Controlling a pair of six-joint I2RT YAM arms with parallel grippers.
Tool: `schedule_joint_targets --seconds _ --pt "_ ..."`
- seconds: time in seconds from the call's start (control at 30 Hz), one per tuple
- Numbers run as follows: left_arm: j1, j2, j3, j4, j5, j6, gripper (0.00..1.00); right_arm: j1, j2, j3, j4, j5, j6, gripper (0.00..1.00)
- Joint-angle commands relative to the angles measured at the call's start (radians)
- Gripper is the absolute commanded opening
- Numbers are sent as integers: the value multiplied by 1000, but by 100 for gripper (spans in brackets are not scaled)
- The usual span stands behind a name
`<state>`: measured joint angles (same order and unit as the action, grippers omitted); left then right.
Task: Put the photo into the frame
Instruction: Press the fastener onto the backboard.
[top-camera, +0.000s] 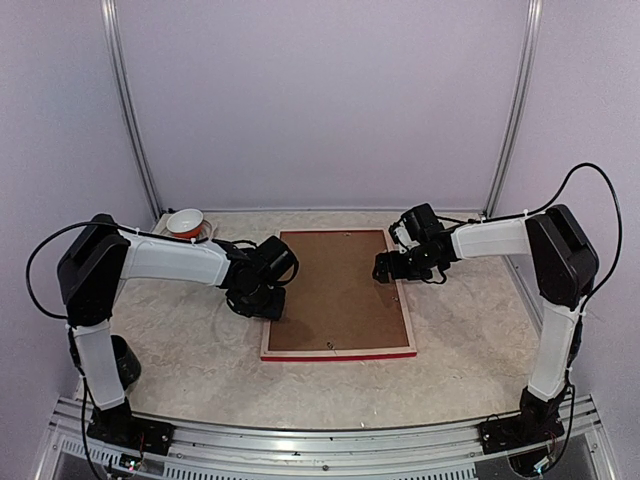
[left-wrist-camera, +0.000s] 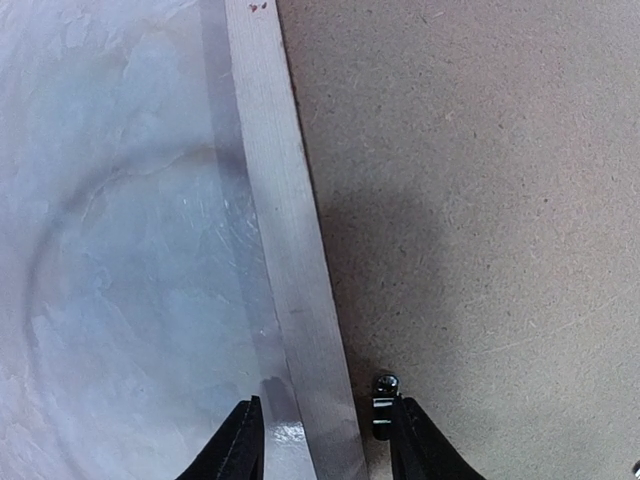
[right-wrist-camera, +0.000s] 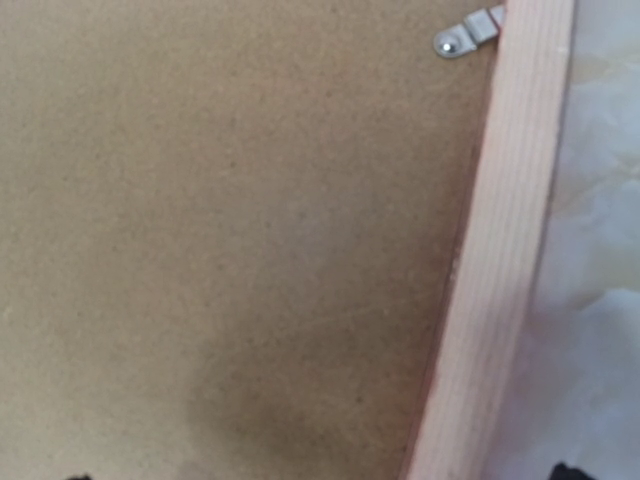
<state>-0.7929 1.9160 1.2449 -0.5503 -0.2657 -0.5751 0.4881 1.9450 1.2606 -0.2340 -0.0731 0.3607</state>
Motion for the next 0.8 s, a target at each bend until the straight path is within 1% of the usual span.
schedule_joint_targets --seconds 0.0,0.17,0.53,0.63,0.77 --pt "1 24 -33 -16 -14 -8 40 3 -18 -12 9 10 -1 99" --pt "3 25 -46 -8 -8 -8 35 3 -17 -11 9 10 0 99" --pt "4 32 -65 2 11 -7 35 3 -21 -16 9 13 0 99" --pt "4 35 -67 7 19 -5 30 3 -22 -16 7 16 -1 99" --pt "6 34 -64 8 15 -5 29 3 -24 -13 5 16 -2 99"
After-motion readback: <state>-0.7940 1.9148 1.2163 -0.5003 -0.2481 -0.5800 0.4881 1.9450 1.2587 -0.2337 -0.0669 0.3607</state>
